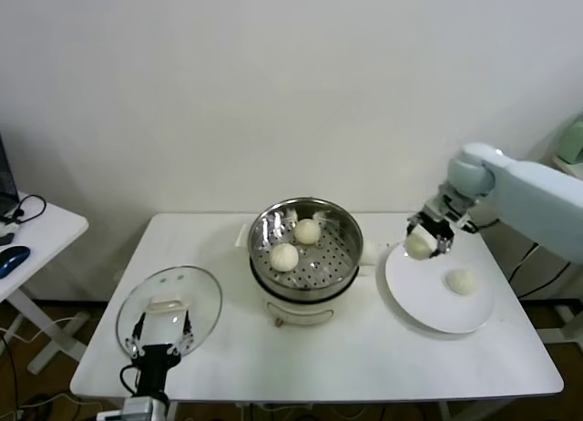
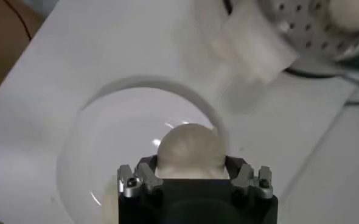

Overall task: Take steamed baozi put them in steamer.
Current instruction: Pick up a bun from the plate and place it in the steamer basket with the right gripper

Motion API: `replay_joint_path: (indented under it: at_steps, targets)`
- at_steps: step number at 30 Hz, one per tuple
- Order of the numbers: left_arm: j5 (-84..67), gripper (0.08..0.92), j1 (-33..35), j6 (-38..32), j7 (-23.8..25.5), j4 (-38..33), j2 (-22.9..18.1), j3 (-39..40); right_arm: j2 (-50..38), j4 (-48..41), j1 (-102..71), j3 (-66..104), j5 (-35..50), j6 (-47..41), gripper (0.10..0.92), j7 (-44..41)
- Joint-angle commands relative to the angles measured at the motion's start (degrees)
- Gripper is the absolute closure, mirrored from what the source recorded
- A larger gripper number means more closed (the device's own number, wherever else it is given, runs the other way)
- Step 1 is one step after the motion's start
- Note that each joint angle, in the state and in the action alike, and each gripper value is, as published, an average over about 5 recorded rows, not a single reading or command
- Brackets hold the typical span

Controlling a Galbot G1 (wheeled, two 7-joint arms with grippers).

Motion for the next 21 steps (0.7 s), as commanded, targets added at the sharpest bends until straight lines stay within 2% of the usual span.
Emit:
replay_joint_path:
  at_steps: [1, 9, 21]
  targets:
    - [0.6, 0.177, 0.1, 0.1, -0.1, -0.1, 0.0, 0.2, 3.1, 12.5, 13.4, -3.6, -5.4, 10.6, 0.296, -0.5]
    - [1.2, 0.177, 0.2, 0.2, -0.2, -0.3, -0.2, 0.4, 10.1, 18.1, 10.6, -1.0, -8.6, 11.3, 0.296, -0.4]
    - [1.2, 0.177, 0.4, 0.2, -0.3, 0.1, -0.3, 0.1, 25.0, 8.9, -3.0, 1.3, -12.7, 12.8, 0.296, 0.0]
